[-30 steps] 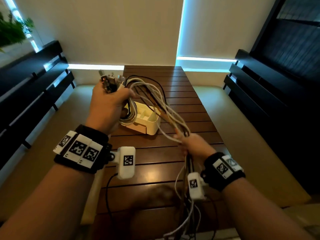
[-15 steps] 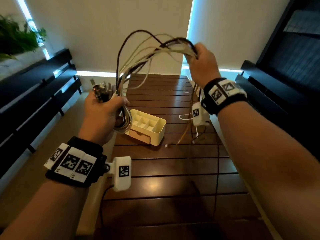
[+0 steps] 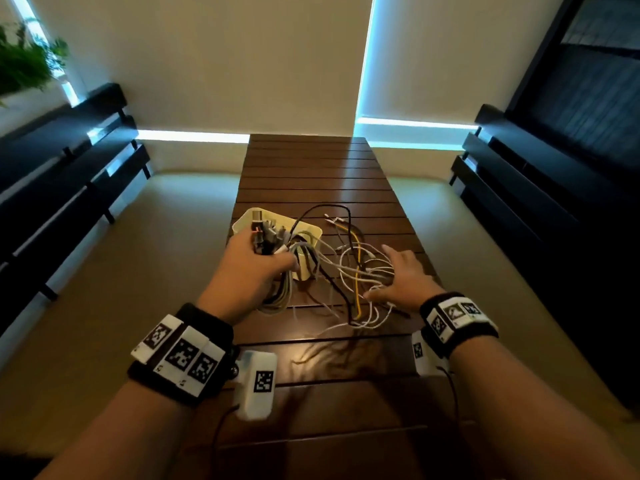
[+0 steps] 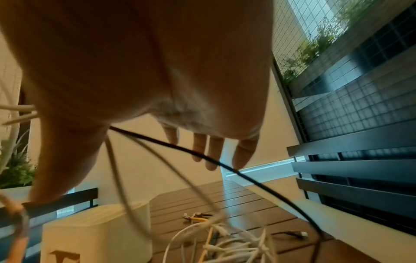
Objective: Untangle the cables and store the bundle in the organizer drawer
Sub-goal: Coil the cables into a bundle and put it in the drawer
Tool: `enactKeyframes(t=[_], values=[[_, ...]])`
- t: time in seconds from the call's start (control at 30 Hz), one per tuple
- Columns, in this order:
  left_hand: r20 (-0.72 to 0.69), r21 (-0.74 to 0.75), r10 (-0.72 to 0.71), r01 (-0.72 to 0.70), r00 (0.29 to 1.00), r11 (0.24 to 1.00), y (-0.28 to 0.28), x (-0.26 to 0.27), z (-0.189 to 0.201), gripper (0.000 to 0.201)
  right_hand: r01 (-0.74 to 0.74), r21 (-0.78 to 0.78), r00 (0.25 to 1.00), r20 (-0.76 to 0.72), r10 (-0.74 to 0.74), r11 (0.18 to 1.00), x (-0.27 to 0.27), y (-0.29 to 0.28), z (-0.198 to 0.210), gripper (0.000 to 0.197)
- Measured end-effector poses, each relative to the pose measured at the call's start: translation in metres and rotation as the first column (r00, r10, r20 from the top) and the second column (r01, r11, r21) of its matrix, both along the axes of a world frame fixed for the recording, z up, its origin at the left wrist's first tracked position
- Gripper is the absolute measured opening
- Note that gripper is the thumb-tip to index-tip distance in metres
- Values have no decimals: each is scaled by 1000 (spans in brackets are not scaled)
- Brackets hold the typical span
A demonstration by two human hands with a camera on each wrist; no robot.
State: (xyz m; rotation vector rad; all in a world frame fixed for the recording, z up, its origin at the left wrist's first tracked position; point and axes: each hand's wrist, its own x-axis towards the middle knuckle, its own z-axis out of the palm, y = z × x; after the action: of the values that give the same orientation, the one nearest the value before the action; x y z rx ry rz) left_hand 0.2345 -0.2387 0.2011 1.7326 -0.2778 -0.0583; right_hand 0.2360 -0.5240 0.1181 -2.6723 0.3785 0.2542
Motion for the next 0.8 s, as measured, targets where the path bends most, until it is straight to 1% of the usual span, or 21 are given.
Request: enactKeyframes(t=[0.07,0.1,0.17,0.23,0.27,0.33,0.4,0.47,0.5,0.57,0.63,0.73,0.77,0.8], values=[[12,14,-13,12,1000,1000,-5,-3,2,21,8,15,996,-85,-7,1000,-16,-10,-14,128],[12,25,-19,19,1000,1000,-7,-4,2,21,16,63,995,-104,-9,998,-24,-14,-22,132],[9,39,-24,24,1000,999,-10,-6,3,22,76,233,996,-54,-66,970,-39,-19,-33,132],[0,35,-21,21,1000,999,-13,-8,2,23,134,394,984,54,-168,909,-52,-24,-41,114],[-6,31,-18,18,1000,999,-14,-10,2,24,163,419,970,98,-223,893,-57,-27,-44,103],[-17,22,-20,20,1000,1000,-16,-15,-1,26,236,392,940,138,-311,889,-68,-33,-49,88],[-33,13,-24,24,999,1000,-17,-21,-2,26,297,341,926,126,-356,892,-78,-38,-55,83],[-46,7,-21,22,999,1000,-18,-26,-2,26,334,294,921,103,-376,896,-86,-44,-63,86],[-45,3,-14,14,999,1000,-18,-29,-2,27,341,286,918,105,-383,896,-90,-47,-66,87],[-41,-4,4,-4,999,1000,-17,-31,1,27,360,329,900,125,-418,873,-94,-50,-70,84],[-43,4,15,-15,999,1000,-15,-34,3,27,387,405,871,134,-473,828,-98,-52,-74,73],[-46,13,23,-22,999,1000,-10,-39,7,24,463,448,829,87,-553,765,-100,-57,-86,56],[-44,17,27,-26,999,999,-8,-40,8,23,495,487,806,52,-590,720,-100,-57,-89,51],[-41,21,30,-29,999,999,-7,-42,9,24,529,546,772,8,-635,649,-100,-57,-92,45]])
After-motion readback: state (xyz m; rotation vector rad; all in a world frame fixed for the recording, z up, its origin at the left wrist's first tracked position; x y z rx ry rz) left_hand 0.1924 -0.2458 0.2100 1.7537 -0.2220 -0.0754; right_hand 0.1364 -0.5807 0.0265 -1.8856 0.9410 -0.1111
